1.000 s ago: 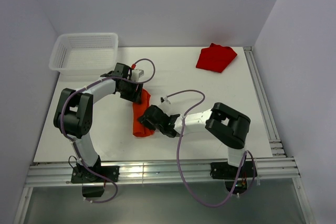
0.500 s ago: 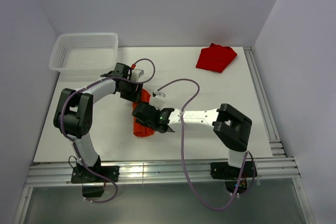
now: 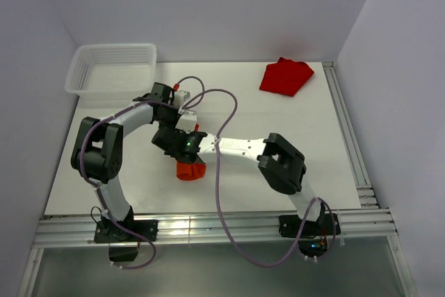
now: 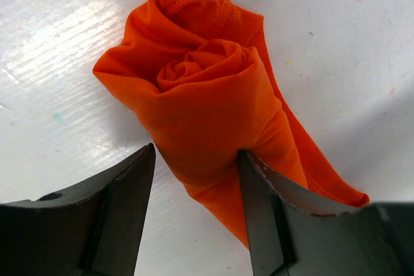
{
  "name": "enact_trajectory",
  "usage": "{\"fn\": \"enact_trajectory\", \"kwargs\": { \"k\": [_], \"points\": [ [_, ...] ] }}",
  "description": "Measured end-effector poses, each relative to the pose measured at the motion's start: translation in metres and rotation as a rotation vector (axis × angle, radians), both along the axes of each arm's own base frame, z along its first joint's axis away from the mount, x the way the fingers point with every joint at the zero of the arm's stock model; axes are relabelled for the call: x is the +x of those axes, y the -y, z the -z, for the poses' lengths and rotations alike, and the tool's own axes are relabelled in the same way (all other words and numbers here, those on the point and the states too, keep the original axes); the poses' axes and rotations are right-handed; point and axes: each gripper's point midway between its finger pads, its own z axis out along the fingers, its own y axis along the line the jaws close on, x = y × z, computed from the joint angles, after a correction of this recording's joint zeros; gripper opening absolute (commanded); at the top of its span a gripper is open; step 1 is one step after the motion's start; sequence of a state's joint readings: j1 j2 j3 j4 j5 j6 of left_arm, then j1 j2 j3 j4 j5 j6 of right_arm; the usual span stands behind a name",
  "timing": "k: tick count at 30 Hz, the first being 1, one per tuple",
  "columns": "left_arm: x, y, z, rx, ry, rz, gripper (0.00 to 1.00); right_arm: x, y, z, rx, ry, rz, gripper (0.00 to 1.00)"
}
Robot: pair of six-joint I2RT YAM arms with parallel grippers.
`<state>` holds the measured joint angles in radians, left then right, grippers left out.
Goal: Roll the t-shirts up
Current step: Roll the tshirt
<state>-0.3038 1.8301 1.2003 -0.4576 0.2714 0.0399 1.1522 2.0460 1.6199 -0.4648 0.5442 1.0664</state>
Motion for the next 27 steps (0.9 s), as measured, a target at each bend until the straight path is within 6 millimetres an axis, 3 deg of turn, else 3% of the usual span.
{"fn": "enact_trajectory", "kwargs": {
  "k": [6,12,13,23,27],
  "points": [
    [0.002,-0.001,-0.003,0.008,0.002,-0.004,0.61,0.001,0.010,0.042,-0.161,-0.038,0.007,0.54],
    [0.003,-0.001,-0.006,0.012,-0.008,-0.005,0.63,-0.001,0.017,0.042,-0.218,-0.040,0.016,0.57],
    [0.003,-0.001,-0.006,0.012,-0.008,-0.004,0.80,-0.001,0.018,0.044,-0.229,-0.041,0.018,0.58],
    [0.020,0.004,-0.031,0.001,0.027,-0.006,0.79,0.000,0.026,0.054,-0.292,-0.055,0.026,0.58],
    [0.026,0.001,-0.038,-0.004,0.038,-0.015,0.79,0.002,0.028,0.056,-0.293,-0.065,0.025,0.54]
  ]
}}
